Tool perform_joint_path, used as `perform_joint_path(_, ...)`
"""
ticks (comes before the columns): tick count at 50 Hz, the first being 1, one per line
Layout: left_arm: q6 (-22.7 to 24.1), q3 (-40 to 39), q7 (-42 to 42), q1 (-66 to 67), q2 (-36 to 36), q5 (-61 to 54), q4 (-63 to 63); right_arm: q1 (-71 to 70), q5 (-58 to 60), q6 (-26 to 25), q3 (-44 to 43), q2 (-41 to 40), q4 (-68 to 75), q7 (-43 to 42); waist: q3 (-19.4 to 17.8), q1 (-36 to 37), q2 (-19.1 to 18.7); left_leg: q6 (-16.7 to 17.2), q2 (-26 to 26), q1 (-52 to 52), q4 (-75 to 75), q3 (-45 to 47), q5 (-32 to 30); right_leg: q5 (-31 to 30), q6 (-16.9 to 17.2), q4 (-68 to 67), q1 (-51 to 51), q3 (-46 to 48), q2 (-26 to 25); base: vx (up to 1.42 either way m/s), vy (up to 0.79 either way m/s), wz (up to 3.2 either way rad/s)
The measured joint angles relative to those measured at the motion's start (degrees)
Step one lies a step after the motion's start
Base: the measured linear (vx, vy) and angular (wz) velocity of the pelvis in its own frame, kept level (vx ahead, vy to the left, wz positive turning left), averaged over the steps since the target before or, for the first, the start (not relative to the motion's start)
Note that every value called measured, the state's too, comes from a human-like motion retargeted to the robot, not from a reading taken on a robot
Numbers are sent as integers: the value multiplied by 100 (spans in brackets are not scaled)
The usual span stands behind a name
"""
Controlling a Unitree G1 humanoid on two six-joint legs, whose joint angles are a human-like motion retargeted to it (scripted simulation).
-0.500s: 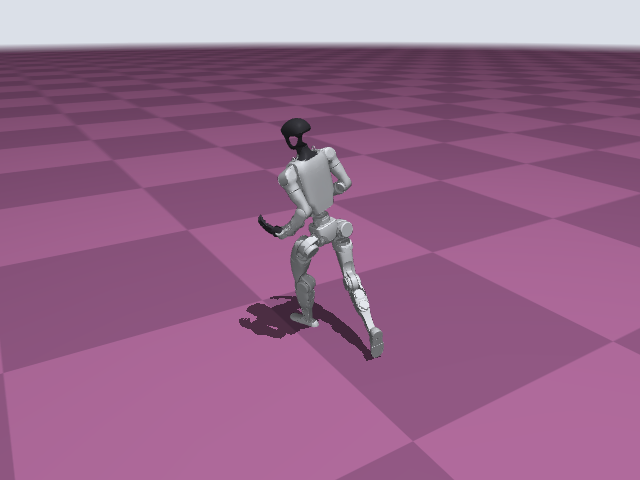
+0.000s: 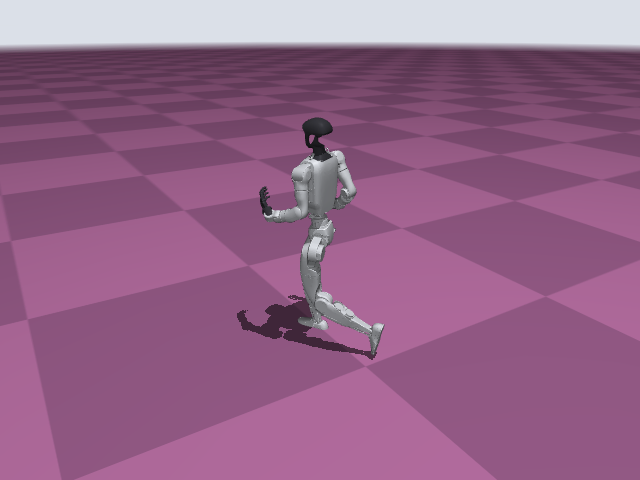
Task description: Walk run
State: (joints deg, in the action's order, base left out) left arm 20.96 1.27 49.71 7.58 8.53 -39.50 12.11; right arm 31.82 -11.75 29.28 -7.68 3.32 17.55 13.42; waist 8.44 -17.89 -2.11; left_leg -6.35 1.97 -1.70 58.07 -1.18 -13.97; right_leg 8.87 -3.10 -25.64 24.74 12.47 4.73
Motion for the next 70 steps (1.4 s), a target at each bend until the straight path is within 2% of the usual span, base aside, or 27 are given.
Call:
perform_joint_path(3, -15, 78, -114, 532, -854, -7, 653, -743, -854, -254, 713, -435, 106, 495, 148, 555, 302, -344, 343, -870, -224, 829, 1173, 79, -92, 286, -547, -843, -304, 129, -25, -76)
perform_joint_path(5, -17, 196, -251, 961, -1108, -382, 815, -1075, -1262, -179, 1198, -445, -13, 493, 56, 768, 401, -314, 495, -1398, -797, 1047, 1627, -442, -116, 805, -1050, -844, -389, 130, -7, -40)
perform_joint_path(7, -12, 113, -321, 1288, -1183, -535, 928, -1376, -1293, -119, 1504, -274, -227, 489, -72, 1150, 472, -94, 506, -1754, -1867, 1208, 1791, -1107, -11, 1334, -1584, -275, -280, 113, -7, -41)
perform_joint_path(10, 50, -68, -374, 1631, -984, -480, 987, -1767, -891, -147, 1856, 122, -640, 678, -288, 1572, 389, 226, 504, -1966, -3897, 1066, 1924, -1854, 65, 1766, -2305, 122, -569, 99, -17, 4)
perform_joint_path(13, 153, -202, -382, 1826, -732, -292, 871, -2018, -354, -334, 2080, 539, -1087, 924, -490, 1730, 408, 183, 688, -2030, -5342, 1297, 2096, -2275, 67, 1960, -3047, 526, -732, 141, -19, 69)
perform_joint_path(15, 212, -277, -399, 1871, -552, -221, 742, -2169, -304, -408, 2264, 776, -1356, 985, -495, 1901, 531, -59, 683, -2084, -5660, 1858, 1859, -2524, 66, 1879, -3392, 769, -729, 113, -21, 22)
perform_joint_path(17, 253, -330, -430, 1798, -374, -181, 677, -2258, -540, -439, 2416, 936, -1563, 953, -447, 2179, 640, -678, 384, -2147, -4989, 2430, 1167, -3004, 56, 1464, -3552, 719, -837, 138, -47, -27)
perform_joint_path(18, 262, -337, -442, 1718, -272, -180, 709, -2265, -682, -441, 2432, 955, -1611, 984, -377, 2255, 746, -818, 212, -2241, -4404, 2396, 1559, -3384, -42, 1213, -3586, 777, -932, 149, -51, 6)
perform_joint_path(20, 269, -365, -424, 1495, -328, -166, 860, -2185, -828, -394, 2389, 947, -1513, 1193, -380, 2226, 921, -865, 885, -2607, -3370, 644, 2153, -3887, 87, -453, -3130, 649, -590, 127, 0, 60)
perform_joint_path(22, 76, -797, -313, 1134, -649, -44, 1181, -2182, -784, -604, 2461, 811, -1067, 1375, -327, 2080, 946, -865, 160, -2173, -2646, 2065, 2734, -3887, -43, -1841, -2579, 186, -556, 124, -2, 31)
perform_joint_path(24, 139, -861, -423, 852, -1034, 116, 1273, -2115, -579, -696, 2388, 619, -675, 1497, -209, 2018, 379, -865, -55, -1788, -2911, 1622, 2819, -3664, -399, -1776, -2202, 325, -1073, 102, 13, 98)
perform_joint_path(27, 477, -656, -820, 531, -1432, 45, 1275, -1915, -110, -581, 1941, 546, -98, 1520, -212, 1676, 24, -838, 291, -1315, -3505, 998, 2408, -2472, -449, -1756, -1489, 239, -908, 78, 18, 197)
perform_joint_path(31, 497, -44, -848, 298, -1161, 37, 1190, -1452, 729, -396, 1162, 496, 566, 946, -279, 1362, -94, -604, 696, -529, -4401, 98, 1538, -1480, -239, -581, -863, 219, -257, 74, 4, 234)
perform_joint_path(37, 656, 368, -653, -127, -230, 654, 1255, -899, 1136, -551, 489, 265, 1365, 50, -510, 899, 186, -686, 1358, 505, -4597, -1405, 1456, -644, 429, 1962, -516, -673, 277, 76, -25, 245)
perform_joint_path(38, 747, 358, -709, -184, -97, 730, 1336, -855, 1088, -563, 436, 206, 1480, -2, -553, 848, 241, -692, 1401, 649, -4497, -1642, 1532, -552, 812, 2164, -493, -1357, 255, 80, -45, 193)
perform_joint_path(40, 925, 196, -784, -273, 89, 908, 1662, -864, 962, -549, 362, 106, 1759, -43, -643, 947, 514, -710, 1566, 940, -4234, -1752, 1650, -676, 1620, 2252, -448, -1727, 472, 77, -48, 127)
perform_joint_path(41, 963, 57, -783, -289, 131, 1030, 1902, -950, 948, -550, 315, 65, 1904, -49, -683, 1010, 660, -687, 1647, 1034, -4045, -1730, 1631, -1120, 1647, 2058, -463, -1798, 517, 72, -50, 86)
perform_joint_path(43, 1014, -291, -775, -276, 163, 1314, 2472, -1175, 1036, -538, 231, 3, 2214, -22, -650, 1090, 820, -563, 1662, 1033, -3522, -1520, 1412, -1461, 1229, 1603, -452, -1583, 500, 78, -53, 78)
perform_joint_path(45, 1060, -737, -796, -163, 76, 1669, 3156, -1348, 1220, -560, 187, -22, 2458, 18, -571, 1150, 697, -271, 1579, 757, -2669, -1184, 751, -1072, 509, 995, -458, -1235, 364, 82, -49, 99)
perform_joint_path(47, 1033, -1362, -924, -252, -184, 2290, 4032, -1700, 1321, -620, 12, 36, 2729, 68, -576, 926, 431, 586, 1090, 236, -1658, -892, 323, -660, 253, 730, -584, -1594, 9, 59, -27, 213)
perform_joint_path(48, 984, -1674, -1076, -217, -313, 2607, 4440, -1833, 1360, -634, -44, 76, 2884, 115, -536, 766, 348, 887, 831, 38, -1337, -626, 187, -612, 175, 809, -745, -1187, 114, 55, -23, 233)
perform_joint_path(49, 908, -1883, -1261, -170, -425, 2820, 4795, -1962, 1400, -648, -82, 114, 3036, 134, -498, 671, 340, 864, 635, -120, -1142, -295, 202, -589, 117, 914, -909, -845, 243, 52, -22, 216)
perform_joint_path(52, 560, -2233, -1722, -5, -555, 3088, 5658, -2354, 1578, -745, -199, 226, 3463, 133, -444, 749, 456, 301, 138, -597, -890, 919, 634, -695, -16, 1355, -1367, -36, 519, 41, -19, 124)
perform_joint_path(56, 343, -2461, -2135, 251, -362, 3388, 6457, -2607, 1789, -813, -194, 428, 3570, 132, -488, 1324, 532, 615, 181, -1273, -1388, 1372, 1078, -776, -92, 1877, -1817, 388, 439, 42, -16, 62)
perform_joint_path(62, 343, -2762, -3063, 407, -58, 3793, 7227, -2756, 2107, -917, -272, 772, 3592, 245, -551, 1661, 361, 290, -378, -1743, -3147, 2913, 1526, -322, -203, 2228, -2376, 1453, -50, 31, -14, 163)
perform_joint_path(67, 95, -3106, -3405, 393, -107, 3248, 7931, -2908, 2405, -1125, -478, 936, 4057, 335, -626, 1765, 253, 295, -99, -1864, -4638, 3894, 1653, -42, -134, 2427, -2853, 2114, -476, 40, -7, 150)
perform_joint_path(70, 137, -3338, -3479, 500, -243, 2788, 8264, -2972, 2719, -1142, -521, 967, 4457, 308, -599, 1743, 365, -201, 236, -1731, -5265, 4335, 1573, -14, 14, 2440, -3079, 2322, -530, 53, -4, 107)
